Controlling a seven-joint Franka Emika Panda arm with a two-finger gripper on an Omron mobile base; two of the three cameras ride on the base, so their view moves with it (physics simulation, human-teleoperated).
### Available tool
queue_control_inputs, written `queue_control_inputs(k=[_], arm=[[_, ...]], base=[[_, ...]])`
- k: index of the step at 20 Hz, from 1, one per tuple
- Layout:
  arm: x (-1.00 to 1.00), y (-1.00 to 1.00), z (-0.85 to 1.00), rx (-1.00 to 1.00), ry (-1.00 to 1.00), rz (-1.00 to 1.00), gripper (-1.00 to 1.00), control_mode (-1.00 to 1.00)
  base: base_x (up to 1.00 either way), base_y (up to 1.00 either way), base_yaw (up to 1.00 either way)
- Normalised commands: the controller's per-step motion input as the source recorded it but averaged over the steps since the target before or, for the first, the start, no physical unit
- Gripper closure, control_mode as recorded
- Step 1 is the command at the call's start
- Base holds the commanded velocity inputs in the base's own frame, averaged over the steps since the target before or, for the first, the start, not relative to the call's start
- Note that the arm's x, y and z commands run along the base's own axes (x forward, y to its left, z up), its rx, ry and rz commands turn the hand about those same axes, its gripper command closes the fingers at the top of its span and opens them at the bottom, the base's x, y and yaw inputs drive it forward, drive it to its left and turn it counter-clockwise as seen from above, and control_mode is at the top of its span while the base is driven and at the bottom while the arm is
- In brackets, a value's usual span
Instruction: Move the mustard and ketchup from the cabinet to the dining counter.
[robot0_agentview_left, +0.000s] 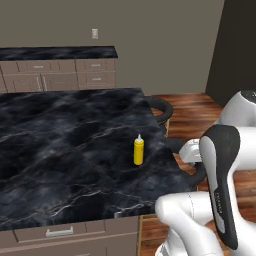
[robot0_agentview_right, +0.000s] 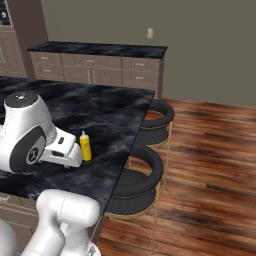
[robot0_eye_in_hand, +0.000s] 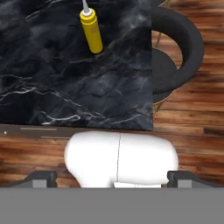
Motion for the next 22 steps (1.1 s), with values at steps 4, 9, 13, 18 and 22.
queue_control_inputs(k=[4,9,13,18,22], arm=[[0.00,0.00,0.00,0.01,0.00,0.00,-1.00,1.00],[0.00,0.00,0.00,0.00,0.00,0.00,-1.00,1.00],[0.00,0.00,0.00,0.00,0.00,0.00,-1.00,1.00],[0.00,0.00,0.00,0.00,0.00,0.00,-1.00,1.00],[0.00,0.00,0.00,0.00,0.00,0.00,-1.00,1.00]], base=[[-0.29,0.04,0.00],[-0.67,0.17,0.00],[-0.58,0.20,0.29],[-0.14,0.01,0.96],[-0.03,0.00,1.00]])
